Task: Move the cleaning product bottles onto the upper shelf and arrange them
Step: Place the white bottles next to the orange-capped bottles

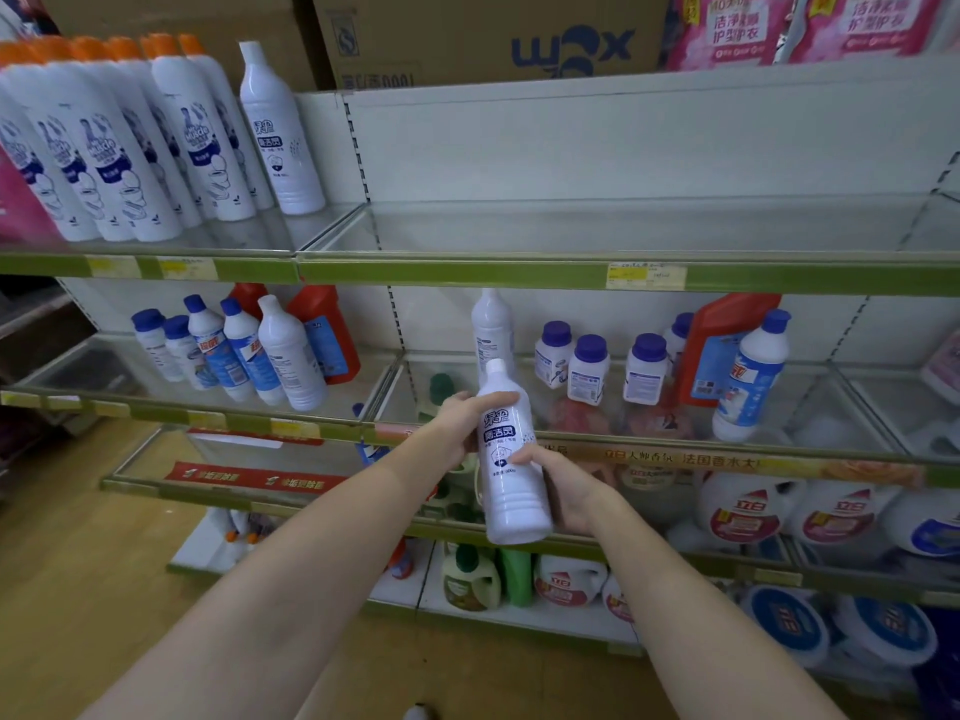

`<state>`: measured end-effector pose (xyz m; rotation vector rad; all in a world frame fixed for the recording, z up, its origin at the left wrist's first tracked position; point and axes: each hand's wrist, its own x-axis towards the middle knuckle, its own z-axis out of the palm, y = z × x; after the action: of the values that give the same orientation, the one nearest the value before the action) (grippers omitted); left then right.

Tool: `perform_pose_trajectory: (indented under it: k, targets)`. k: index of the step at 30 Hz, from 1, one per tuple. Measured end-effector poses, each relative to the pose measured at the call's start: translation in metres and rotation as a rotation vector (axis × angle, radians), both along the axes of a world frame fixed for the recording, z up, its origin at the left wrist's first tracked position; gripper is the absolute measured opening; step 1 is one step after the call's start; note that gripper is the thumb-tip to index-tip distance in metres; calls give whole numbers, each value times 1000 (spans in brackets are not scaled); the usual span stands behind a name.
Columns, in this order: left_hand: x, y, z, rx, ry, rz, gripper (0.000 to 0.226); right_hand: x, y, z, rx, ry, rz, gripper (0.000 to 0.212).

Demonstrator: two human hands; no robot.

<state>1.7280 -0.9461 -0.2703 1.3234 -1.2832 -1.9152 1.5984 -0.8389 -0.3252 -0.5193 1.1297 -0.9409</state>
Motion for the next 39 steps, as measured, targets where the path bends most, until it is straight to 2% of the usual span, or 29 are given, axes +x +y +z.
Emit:
perform_pose_trajectory:
  k: [2,5,8,13,16,19,23,28,34,39]
  targets:
    - [-6,4,2,-69,-52,39,93,0,0,2,-12,92,-2,62]
    - [-14,12,6,-123,-105,107,82,1,1,3,-23,248,1,71]
    - [-19,17,8,-141,-155,135,86,4,2,2,-40,318,14,73]
    - [-14,20,16,-129,-132,35,81,1,8,-5,-31,225,-59,78]
    - [-10,20,18,-102,-112,-43,79,1,15,-8,-18,112,-67,66]
    - [-7,23,16,-108,-117,-66,62,1,24,-7,-13,95,-68,57]
    - [-6,29,13,-107,-114,-38,56,1,28,-9,2,156,-76,62]
    - [-1,31,11,-64,-134,-34,55,4,28,-11,4,407,-90,84]
    - [2,35,9,-41,-111,40,40,15,27,-10,-34,546,-104,85]
    - [6,35,10,-80,-46,106,50,23,28,-3,-72,543,-123,74]
